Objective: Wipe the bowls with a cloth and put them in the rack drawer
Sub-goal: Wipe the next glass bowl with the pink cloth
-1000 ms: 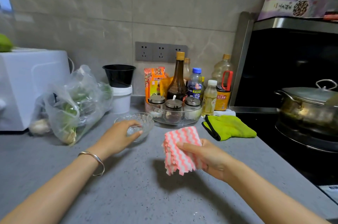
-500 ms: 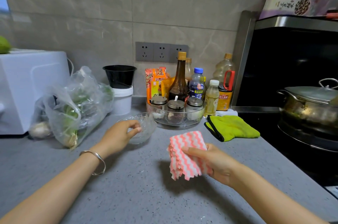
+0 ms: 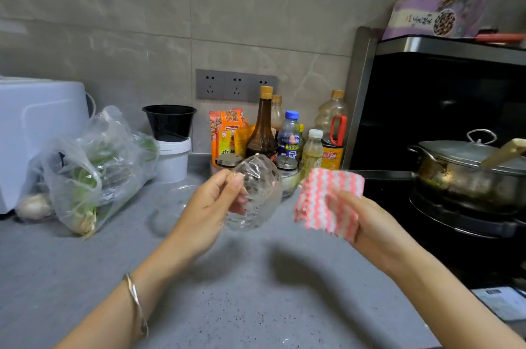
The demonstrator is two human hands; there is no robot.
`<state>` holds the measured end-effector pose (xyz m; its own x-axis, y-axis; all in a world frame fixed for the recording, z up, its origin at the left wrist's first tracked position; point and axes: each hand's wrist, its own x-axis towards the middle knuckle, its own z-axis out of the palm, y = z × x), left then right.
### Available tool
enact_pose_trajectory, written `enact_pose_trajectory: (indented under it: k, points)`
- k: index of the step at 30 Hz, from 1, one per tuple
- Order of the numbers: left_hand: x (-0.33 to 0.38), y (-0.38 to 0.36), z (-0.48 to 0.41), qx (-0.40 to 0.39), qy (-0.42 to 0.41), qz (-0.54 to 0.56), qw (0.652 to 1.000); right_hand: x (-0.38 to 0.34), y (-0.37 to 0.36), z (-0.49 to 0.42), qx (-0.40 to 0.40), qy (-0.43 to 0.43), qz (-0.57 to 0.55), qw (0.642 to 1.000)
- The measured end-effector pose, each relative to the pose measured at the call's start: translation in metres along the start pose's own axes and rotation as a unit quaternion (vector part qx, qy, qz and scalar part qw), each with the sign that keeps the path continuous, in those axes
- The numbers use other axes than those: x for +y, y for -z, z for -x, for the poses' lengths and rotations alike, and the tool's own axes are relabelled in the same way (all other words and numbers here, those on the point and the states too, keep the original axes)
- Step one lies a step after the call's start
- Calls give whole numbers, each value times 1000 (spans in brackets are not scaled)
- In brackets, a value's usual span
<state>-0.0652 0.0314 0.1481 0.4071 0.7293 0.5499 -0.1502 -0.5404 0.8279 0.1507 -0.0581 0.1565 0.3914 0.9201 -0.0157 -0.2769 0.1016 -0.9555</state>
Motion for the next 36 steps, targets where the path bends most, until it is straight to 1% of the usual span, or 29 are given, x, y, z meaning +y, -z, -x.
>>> enact_pose_trajectory:
  k: [2,4,7,9,11,14,15,16,17,18,19,20,21,22,23,24,25,26,27,28,29,30,31,32,33,34,35,36]
  points:
    - [0,-25,4,10,23,44,999,-9,11,6,15,56,45,997]
    - [-2,-53,5,12,39,63,997,-15,17,12,4,122,112,986]
    - [-6,-90,2,34,54,79,995,-10,12,25,-40,216,235,947]
    - [-4,-112,0,65,74,91,991,-1,15,31,-62,266,307,911]
    - [-1,-129,1,103,95,99,985,10,29,31,-43,308,372,875]
    - [4,-151,9,127,122,118,977,9,55,35,21,399,501,768]
    - [5,-158,13,124,123,117,978,8,60,37,36,418,522,742]
    - [6,-165,17,119,124,108,979,9,65,39,39,430,529,731]
    - [7,-170,22,116,124,95,981,10,69,39,27,431,518,739]
    - [8,-175,26,114,125,85,982,13,73,39,12,422,482,768]
    - [9,-180,31,116,125,81,982,15,75,38,5,399,422,814]
    - [10,-183,35,122,124,80,981,16,75,39,5,360,343,868]
    - [11,-186,40,131,121,77,981,18,74,39,11,318,265,910]
    - [12,-188,44,142,116,71,980,19,72,40,29,290,221,931]
    - [12,-190,48,155,111,65,979,21,69,44,47,291,212,932]
    - [12,-190,51,171,105,62,978,27,64,50,68,315,232,918]
    - [12,-189,54,186,99,62,976,32,59,57,85,355,274,890]
    - [11,-189,55,197,93,61,974,36,53,63,93,400,333,849]
    - [11,-187,56,202,87,54,974,40,49,67,93,443,397,799]
    - [11,-186,58,202,83,42,975,42,48,69,88,472,444,756]
    - [12,-185,59,199,79,30,976,43,48,68,81,482,457,743]
    - [14,-185,60,196,74,23,977,40,50,67,81,472,439,760]
    - [16,-185,61,194,71,22,978,37,52,65,84,438,386,808]
    - [20,-185,63,195,71,28,978,34,53,62,84,387,313,863]
    - [23,-185,65,199,70,33,977,32,54,60,89,344,256,899]
    - [25,-184,66,206,65,36,976,32,51,63,94,332,240,907]
    - [25,-183,67,210,63,39,975,34,47,69,104,359,266,889]
    - [26,-181,67,214,60,40,974,36,41,75,112,403,317,851]
